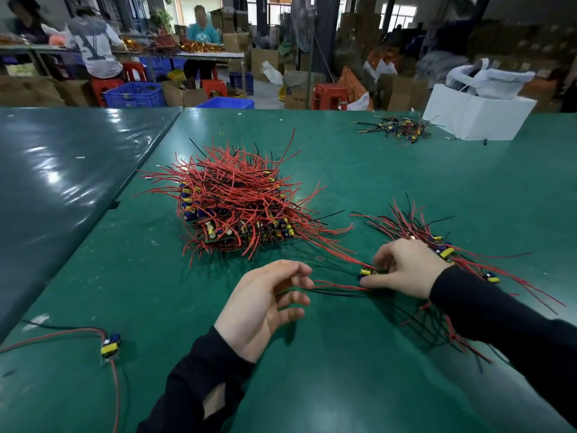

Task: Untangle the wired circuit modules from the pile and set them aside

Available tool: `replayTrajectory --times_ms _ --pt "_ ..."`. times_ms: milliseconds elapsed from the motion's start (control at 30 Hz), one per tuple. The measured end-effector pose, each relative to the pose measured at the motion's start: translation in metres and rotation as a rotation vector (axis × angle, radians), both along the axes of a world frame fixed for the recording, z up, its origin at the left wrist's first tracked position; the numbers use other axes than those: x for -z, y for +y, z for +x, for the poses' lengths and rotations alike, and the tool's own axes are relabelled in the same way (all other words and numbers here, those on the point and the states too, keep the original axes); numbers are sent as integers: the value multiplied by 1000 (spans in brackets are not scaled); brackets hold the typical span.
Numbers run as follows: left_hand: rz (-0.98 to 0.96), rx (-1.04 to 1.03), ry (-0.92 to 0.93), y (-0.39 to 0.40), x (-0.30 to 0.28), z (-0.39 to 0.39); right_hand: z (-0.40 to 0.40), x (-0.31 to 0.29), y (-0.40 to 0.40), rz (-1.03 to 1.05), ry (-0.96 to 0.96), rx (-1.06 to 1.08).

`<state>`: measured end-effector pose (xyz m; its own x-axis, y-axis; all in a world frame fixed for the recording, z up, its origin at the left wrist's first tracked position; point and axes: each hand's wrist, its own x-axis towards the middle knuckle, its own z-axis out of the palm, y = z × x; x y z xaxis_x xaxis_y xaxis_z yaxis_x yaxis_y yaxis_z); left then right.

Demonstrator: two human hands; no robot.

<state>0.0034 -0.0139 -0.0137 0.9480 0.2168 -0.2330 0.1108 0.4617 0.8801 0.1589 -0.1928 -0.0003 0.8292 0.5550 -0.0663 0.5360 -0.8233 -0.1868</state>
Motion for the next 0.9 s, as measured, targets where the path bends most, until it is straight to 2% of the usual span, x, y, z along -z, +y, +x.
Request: replayTrajectory --times_ms 67,167,233,367,467,567,700,800,900 --pt "121 -81 -27 0 2 1 -1 3 3 117 69 -27" --pt "394 -243 -68 4 6 5 -13 -3 10 541 623 -161" --pt "497 -231 -76 7 8 7 -21 -5 14 647 815 -233" --pt "408 10 -58 2 13 6 -28 1 25 635 893 -336" --pt "367 -3 -87 1 18 7 -31 14 32 720 919 -283" --pt "428 -20 -101 2 23 9 -35 26 33 822 915 -138" --pt "498 -64 -117 0 29 12 -37 27 30 877 912 -133" --pt "415 -53 -141 0 29 13 -38 23 27 965 1008 -104" --pt "430 -14 -159 -2 27 12 -40 21 25 964 1012 -95"
